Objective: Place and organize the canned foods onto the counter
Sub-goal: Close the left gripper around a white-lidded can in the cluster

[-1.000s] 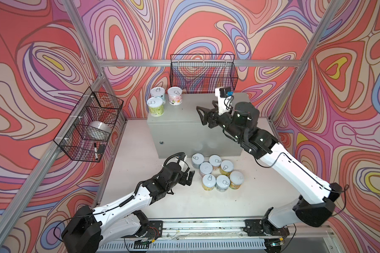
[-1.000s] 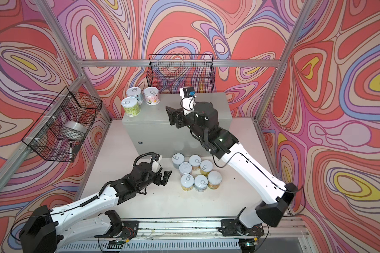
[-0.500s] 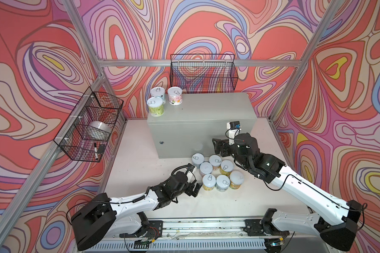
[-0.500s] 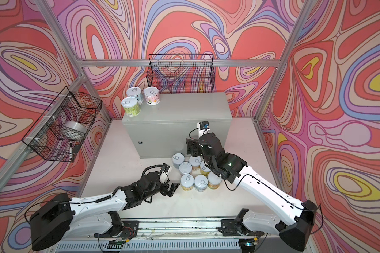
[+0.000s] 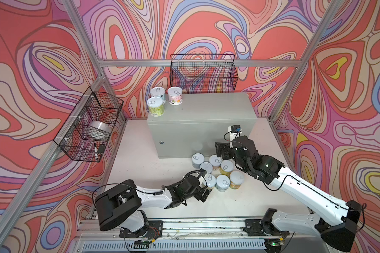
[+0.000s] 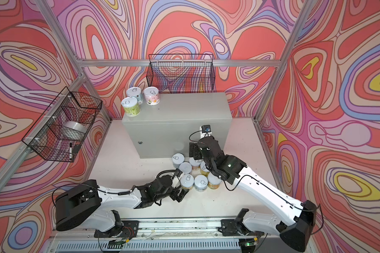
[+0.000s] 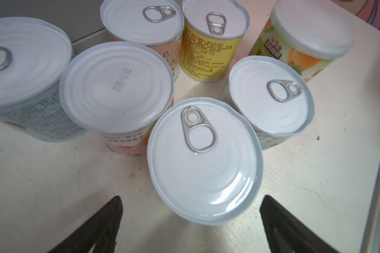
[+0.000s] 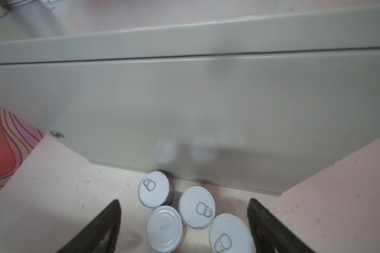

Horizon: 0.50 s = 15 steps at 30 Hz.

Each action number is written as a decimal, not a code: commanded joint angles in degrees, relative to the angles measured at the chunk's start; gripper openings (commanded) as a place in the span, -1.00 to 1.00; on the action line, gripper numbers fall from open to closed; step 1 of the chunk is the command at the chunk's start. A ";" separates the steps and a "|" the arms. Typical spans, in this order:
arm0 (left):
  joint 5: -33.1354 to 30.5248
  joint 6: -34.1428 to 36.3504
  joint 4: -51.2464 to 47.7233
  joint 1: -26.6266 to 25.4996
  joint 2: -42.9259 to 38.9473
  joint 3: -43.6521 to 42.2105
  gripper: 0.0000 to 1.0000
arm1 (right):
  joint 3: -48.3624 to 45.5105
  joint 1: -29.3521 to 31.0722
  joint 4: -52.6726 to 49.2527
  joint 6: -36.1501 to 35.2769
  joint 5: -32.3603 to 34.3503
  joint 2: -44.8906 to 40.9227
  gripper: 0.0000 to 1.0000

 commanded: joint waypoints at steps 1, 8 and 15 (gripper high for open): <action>-1.15 -0.46 3.62 -0.11 2.85 3.29 1.00 | -0.37 0.27 -0.46 -0.28 1.34 0.55 0.86; -1.65 -1.41 5.68 -0.10 8.43 7.25 1.00 | -0.92 0.27 -0.83 -0.12 2.20 0.43 0.86; -2.52 -1.42 0.97 -0.12 11.62 11.45 1.00 | -1.22 0.23 -1.52 -0.37 3.47 -0.11 0.86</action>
